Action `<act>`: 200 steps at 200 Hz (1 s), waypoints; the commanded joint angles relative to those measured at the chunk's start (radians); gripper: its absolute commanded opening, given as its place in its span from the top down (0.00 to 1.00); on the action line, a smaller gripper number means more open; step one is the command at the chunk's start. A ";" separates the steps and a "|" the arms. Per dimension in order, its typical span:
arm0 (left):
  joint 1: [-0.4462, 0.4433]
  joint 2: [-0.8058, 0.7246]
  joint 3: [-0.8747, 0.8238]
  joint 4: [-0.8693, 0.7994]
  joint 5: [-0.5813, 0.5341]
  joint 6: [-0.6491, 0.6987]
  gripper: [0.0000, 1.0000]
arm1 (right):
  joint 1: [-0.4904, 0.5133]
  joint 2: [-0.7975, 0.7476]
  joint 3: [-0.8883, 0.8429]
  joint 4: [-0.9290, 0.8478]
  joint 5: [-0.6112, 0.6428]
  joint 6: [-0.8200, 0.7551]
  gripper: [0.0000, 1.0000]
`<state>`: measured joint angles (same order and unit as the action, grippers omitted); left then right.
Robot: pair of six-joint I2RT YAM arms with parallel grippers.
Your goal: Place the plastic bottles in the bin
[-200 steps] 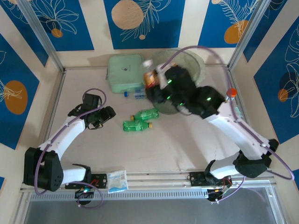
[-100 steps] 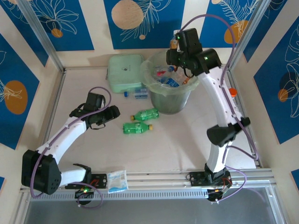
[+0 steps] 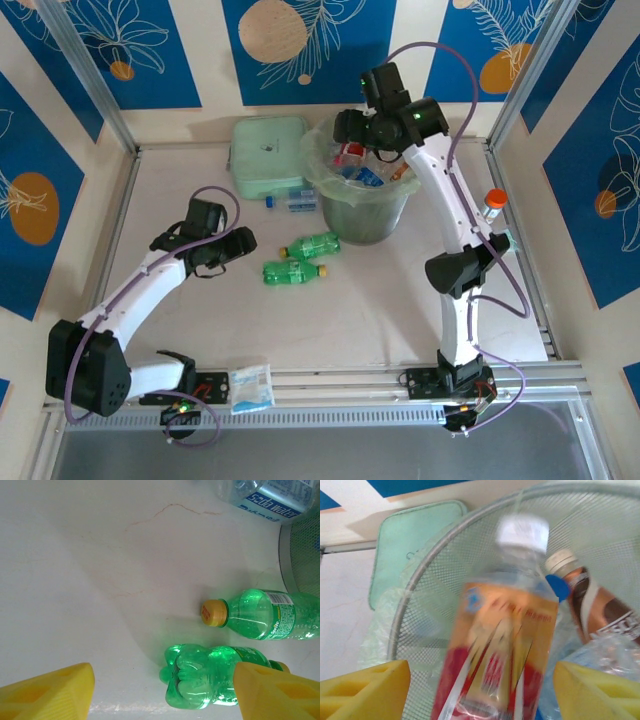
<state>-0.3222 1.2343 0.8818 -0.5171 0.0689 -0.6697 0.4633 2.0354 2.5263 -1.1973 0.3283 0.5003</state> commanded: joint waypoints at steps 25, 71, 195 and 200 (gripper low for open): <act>-0.016 0.011 0.032 -0.008 -0.027 0.054 0.24 | 0.017 -0.012 0.014 0.007 -0.092 0.052 0.23; -0.071 0.024 0.036 0.047 -0.049 0.085 0.23 | 0.027 -0.092 -0.003 0.026 -0.064 0.036 0.23; -0.308 0.068 -0.043 0.155 -0.017 0.237 0.12 | 0.193 -0.636 -0.632 0.193 0.112 0.015 0.27; -0.319 0.077 -0.041 0.157 -0.028 0.252 0.11 | 0.195 -0.663 -0.661 0.199 0.111 0.022 0.26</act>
<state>-0.5941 1.2766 0.8597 -0.3813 0.0349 -0.5011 0.6483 1.4773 1.9713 -1.0492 0.3958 0.5026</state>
